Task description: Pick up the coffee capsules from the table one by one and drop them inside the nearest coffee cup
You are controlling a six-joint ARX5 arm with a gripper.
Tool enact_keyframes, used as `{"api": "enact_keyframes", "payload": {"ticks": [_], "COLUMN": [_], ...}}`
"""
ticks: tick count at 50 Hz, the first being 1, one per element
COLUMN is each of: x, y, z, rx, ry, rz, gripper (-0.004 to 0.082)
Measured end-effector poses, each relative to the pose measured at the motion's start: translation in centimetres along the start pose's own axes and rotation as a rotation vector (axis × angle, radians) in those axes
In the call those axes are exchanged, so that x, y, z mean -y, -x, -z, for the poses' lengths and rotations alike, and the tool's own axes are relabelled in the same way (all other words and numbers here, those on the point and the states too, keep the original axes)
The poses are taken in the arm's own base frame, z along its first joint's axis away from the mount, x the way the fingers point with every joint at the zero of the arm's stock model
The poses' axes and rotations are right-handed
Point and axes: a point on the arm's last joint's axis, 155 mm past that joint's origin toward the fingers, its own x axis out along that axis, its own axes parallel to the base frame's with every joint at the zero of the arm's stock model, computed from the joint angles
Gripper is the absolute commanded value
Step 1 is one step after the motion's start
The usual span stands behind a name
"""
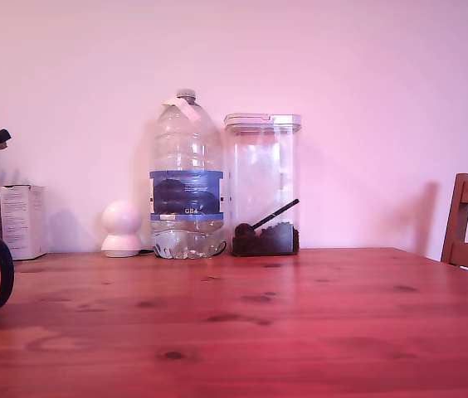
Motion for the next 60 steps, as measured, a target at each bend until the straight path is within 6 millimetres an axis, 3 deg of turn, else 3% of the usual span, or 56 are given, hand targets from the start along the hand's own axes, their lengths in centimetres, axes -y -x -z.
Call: {"api": "enact_keyframes", "payload": {"ticks": [4, 8, 12, 18, 20, 30, 47, 52, 60], "x": [0.0, -0.1, 0.0, 0.0, 0.1, 1.7, 5.8, 7.1, 9.0], "y": [0.0, 0.0, 0.0, 0.0, 0.0, 1.4, 9.1, 10.6, 11.2], "z": [0.0, -0.1, -0.2, -0.4, -0.5, -2.2, -6.5, -6.1, -4.4], "rx": [0.0, 0.004, 0.009, 0.017, 0.02, 0.107, 0.423, 0.49, 0.558], "ry": [0.0, 0.0, -0.001, -0.019, -0.028, -0.079, -0.172, -0.21, -0.27], "rz": [0.0, -0.003, -0.002, -0.002, 0.0, 0.024, 0.103, 0.132, 0.182], "gripper": [0.0618, 0.0525, 0.0369, 0.0028, -0.0028, -0.0019, -0.0019, -0.0019, -0.0019]}}
